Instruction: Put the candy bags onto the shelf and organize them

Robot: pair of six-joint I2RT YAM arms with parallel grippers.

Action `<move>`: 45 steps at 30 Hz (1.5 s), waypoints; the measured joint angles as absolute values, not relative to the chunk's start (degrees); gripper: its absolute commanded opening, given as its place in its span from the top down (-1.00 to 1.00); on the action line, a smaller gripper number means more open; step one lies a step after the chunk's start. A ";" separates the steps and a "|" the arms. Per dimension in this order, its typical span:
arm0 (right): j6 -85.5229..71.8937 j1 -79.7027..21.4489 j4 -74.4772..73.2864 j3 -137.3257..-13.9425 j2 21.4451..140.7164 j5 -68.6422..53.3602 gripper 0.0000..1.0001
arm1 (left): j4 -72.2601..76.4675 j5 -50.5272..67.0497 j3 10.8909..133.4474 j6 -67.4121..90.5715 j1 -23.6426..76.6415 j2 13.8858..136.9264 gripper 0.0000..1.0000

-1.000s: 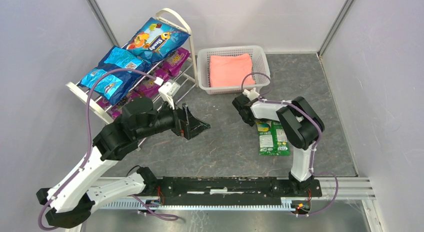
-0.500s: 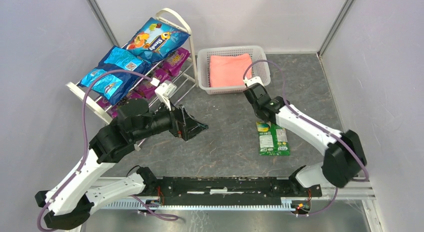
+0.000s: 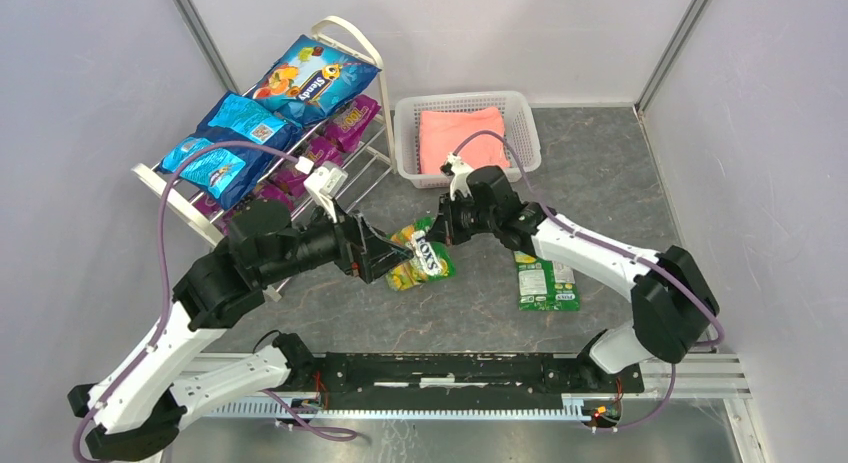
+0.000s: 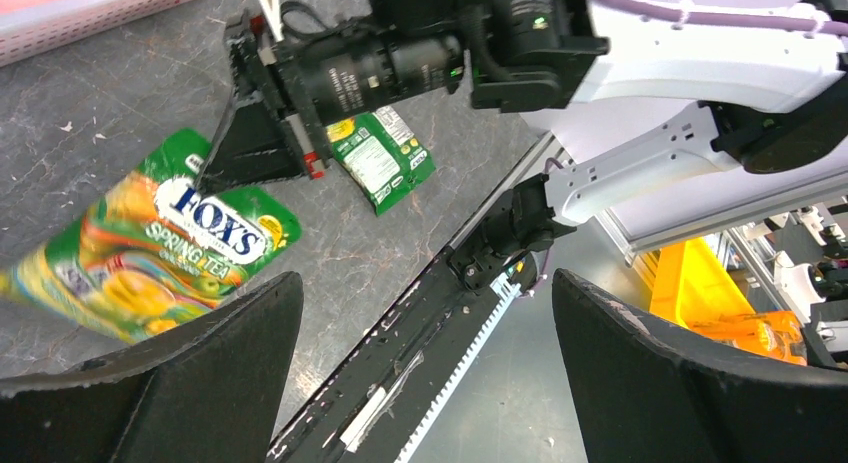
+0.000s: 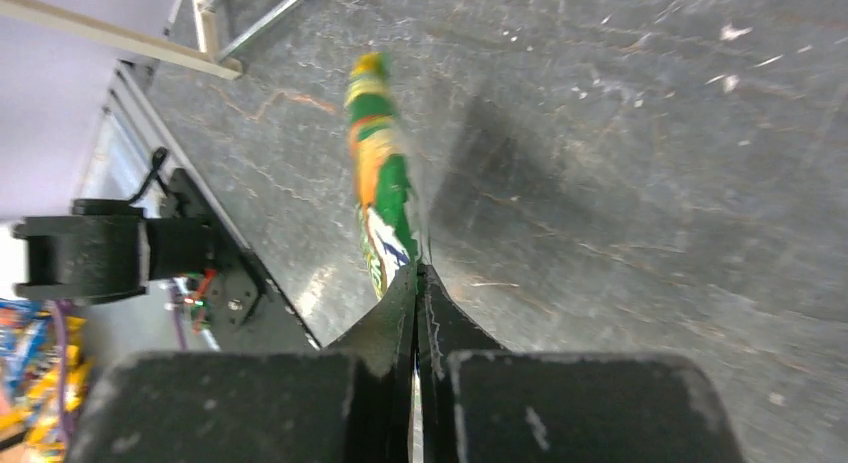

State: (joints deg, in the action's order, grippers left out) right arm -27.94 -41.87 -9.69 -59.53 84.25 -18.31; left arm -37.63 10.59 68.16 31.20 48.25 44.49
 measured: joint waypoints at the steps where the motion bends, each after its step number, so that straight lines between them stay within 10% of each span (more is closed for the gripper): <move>1: -29.85 -41.82 -7.97 -58.94 85.19 -19.33 1.00 | -37.65 10.59 68.16 31.20 48.25 44.12 -1.00; 15: -48.21 -32.99 17.21 -34.39 88.25 -30.26 1.00 | -36.45 10.39 61.47 31.24 48.25 44.73 -0.99; 31: -47.00 -24.21 27.62 -29.85 95.02 -40.38 0.78 | -19.00 8.67 40.84 32.82 41.19 74.32 -0.33; 39: -47.44 -24.12 32.60 -29.43 97.93 -43.75 -0.09 | -9.15 11.70 36.69 35.62 40.29 80.77 -0.15; 45: -49.39 -24.32 38.74 -25.61 98.43 -45.78 -0.23 | -2.09 13.54 33.54 37.56 40.23 81.06 -0.11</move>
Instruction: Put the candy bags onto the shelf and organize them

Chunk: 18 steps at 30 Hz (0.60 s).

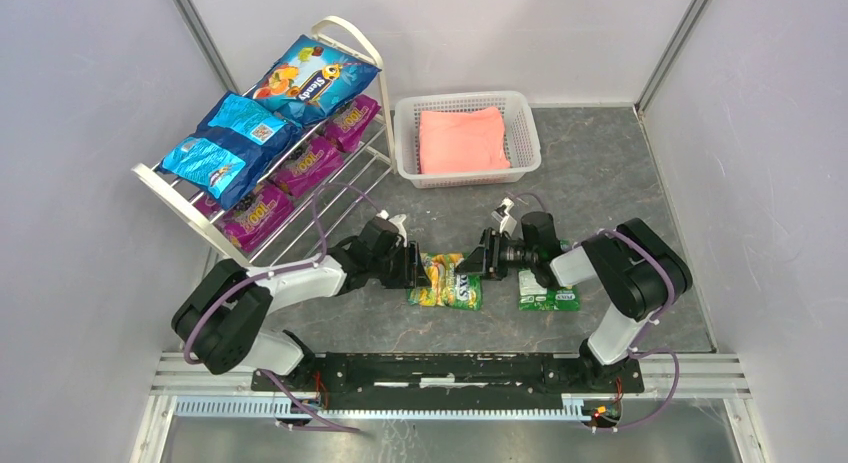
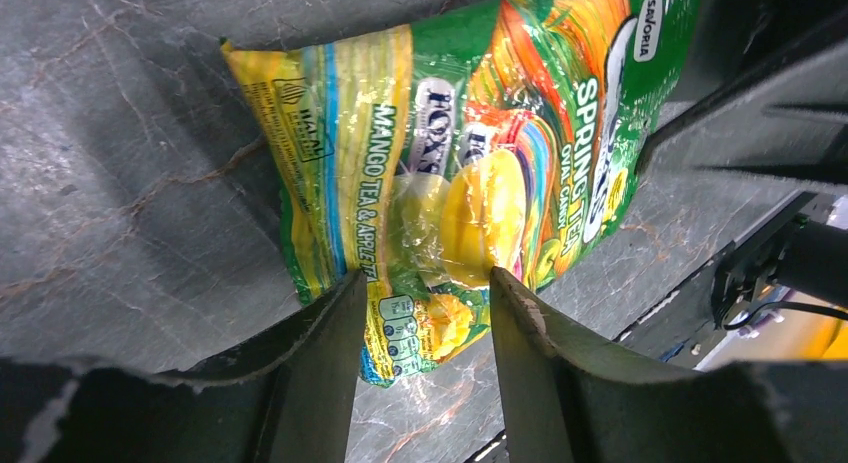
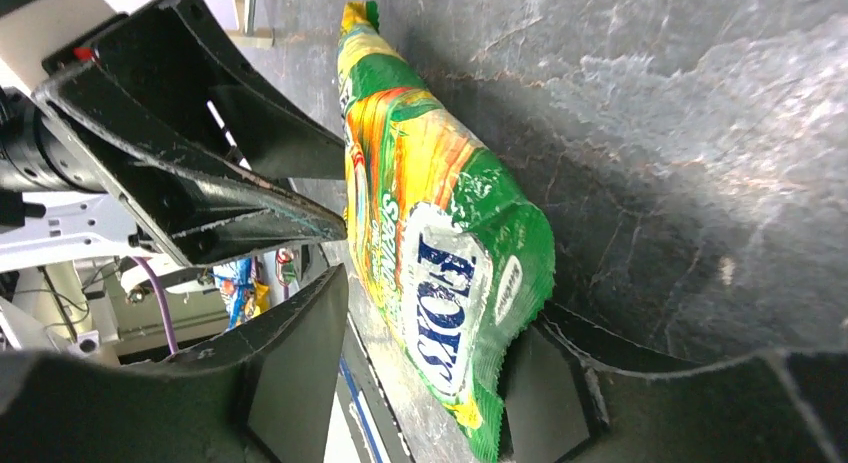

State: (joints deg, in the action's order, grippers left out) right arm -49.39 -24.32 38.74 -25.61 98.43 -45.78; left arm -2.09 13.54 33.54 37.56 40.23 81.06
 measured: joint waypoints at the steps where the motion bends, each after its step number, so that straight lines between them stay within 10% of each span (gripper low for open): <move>1: -49.84 -24.51 39.68 -25.06 98.52 -46.09 -0.24 | -1.41 13.67 33.17 37.87 40.23 81.06 -0.11; 18: -61.14 -32.14 60.03 -16.80 99.81 -44.71 0.07 | -4.12 13.54 31.40 39.00 40.23 74.83 -0.15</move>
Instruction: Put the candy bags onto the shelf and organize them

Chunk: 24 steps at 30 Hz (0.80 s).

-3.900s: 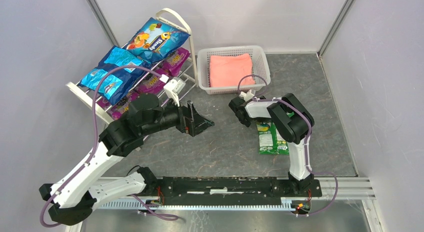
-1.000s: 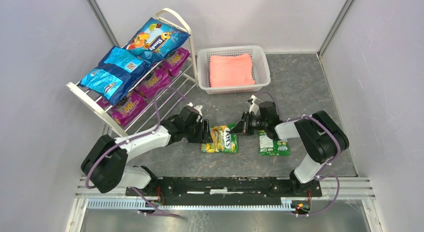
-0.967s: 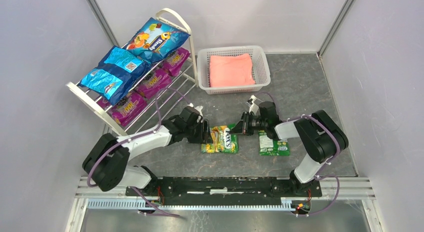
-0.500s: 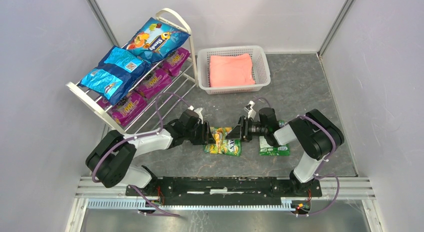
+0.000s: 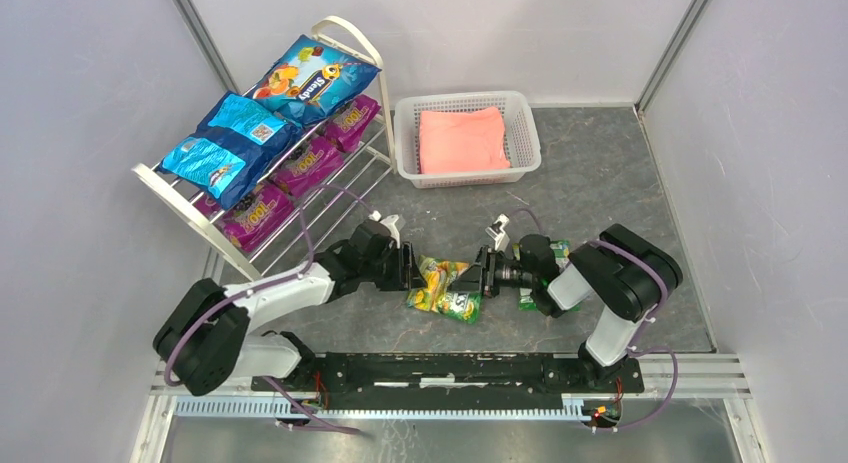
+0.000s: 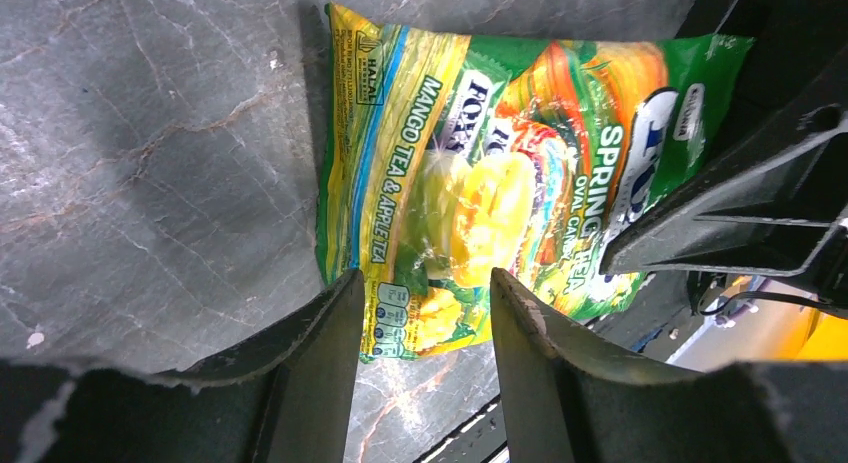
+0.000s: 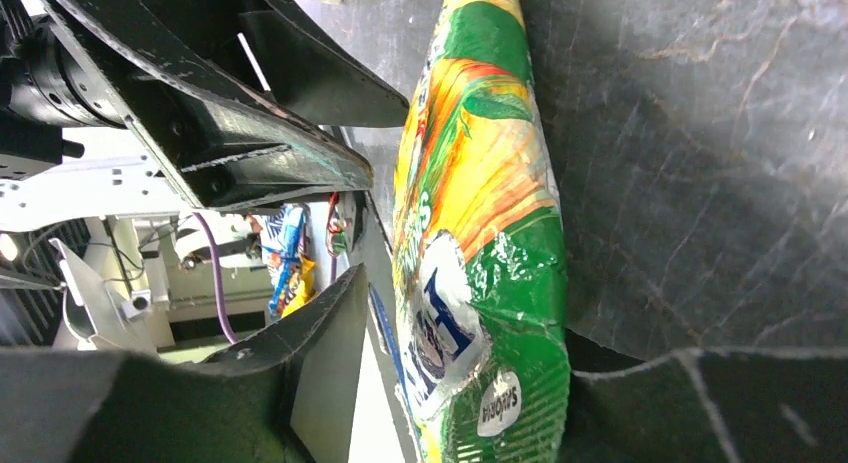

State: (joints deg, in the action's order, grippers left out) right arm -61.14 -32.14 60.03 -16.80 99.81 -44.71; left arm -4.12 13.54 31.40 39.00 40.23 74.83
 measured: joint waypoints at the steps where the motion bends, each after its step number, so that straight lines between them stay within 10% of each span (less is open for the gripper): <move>1: -62.22 -32.38 62.17 -15.68 99.70 -44.10 0.16 | -4.75 13.47 31.40 39.00 40.25 73.80 -0.18; 7: -67.55 -35.05 71.33 -13.98 101.27 -39.57 0.65 | -11.25 13.06 34.11 38.94 40.25 69.19 -0.40; 24: -72.16 -41.45 69.65 -31.77 104.36 -28.86 0.79 | -32.80 11.25 70.91 33.32 40.25 45.47 -0.89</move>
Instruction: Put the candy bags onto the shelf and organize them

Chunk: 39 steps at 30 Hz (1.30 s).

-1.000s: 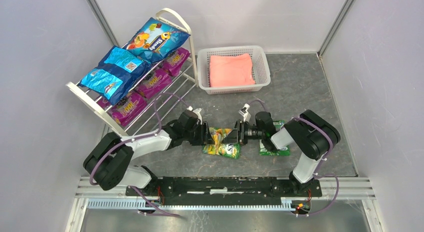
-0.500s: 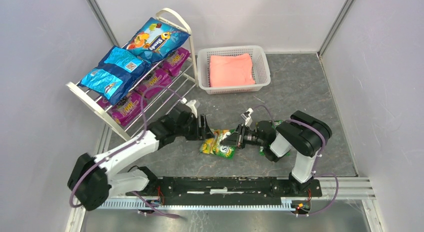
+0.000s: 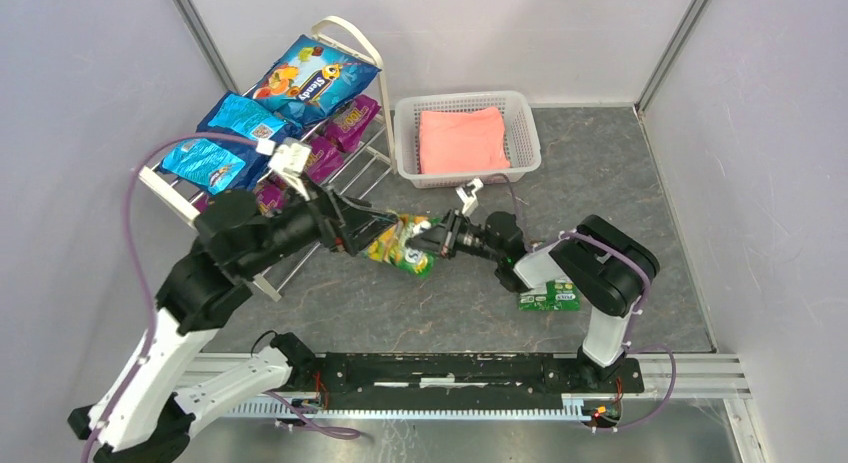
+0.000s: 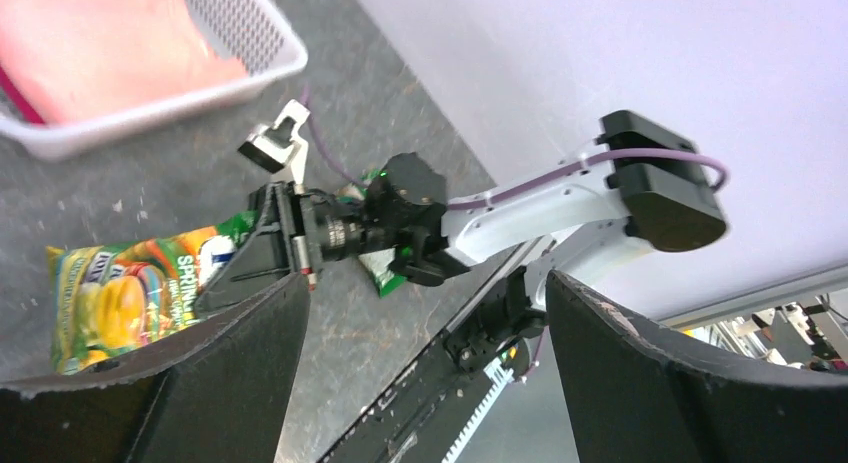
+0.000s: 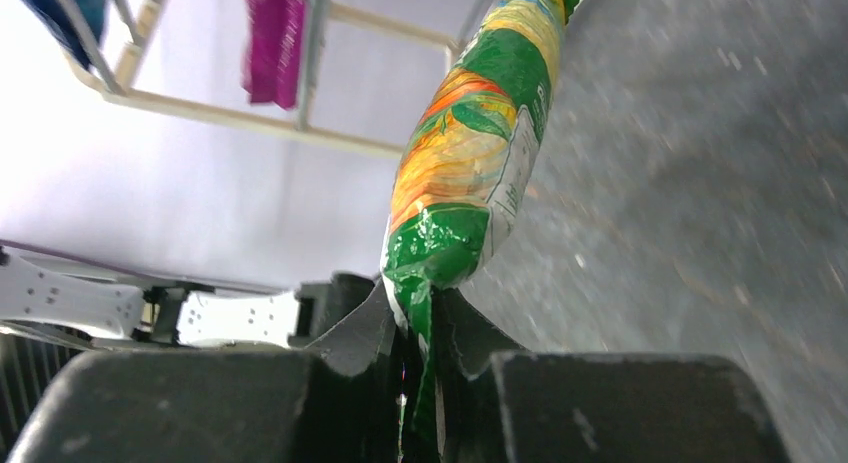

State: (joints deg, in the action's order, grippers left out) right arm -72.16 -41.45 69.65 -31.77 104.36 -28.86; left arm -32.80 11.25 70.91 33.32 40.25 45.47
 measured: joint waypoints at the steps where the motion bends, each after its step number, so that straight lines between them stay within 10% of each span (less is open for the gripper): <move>1: -72.16 -41.63 68.90 -34.04 104.51 -28.34 0.80 | -33.54 11.25 72.40 32.71 40.25 44.84 -0.91; 30: -55.20 -46.13 43.66 -104.18 145.80 -3.07 0.77 | -48.36 6.74 83.00 16.12 40.25 34.37 -1.00; 39: -47.09 -46.13 36.82 -109.71 148.51 2.02 0.68 | -49.21 5.41 82.83 15.77 40.25 34.37 -1.00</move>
State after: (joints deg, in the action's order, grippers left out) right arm -47.09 -46.13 36.82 -109.71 148.51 2.02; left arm -49.21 5.41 82.83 15.77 40.25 34.37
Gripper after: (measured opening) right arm 0.158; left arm 0.994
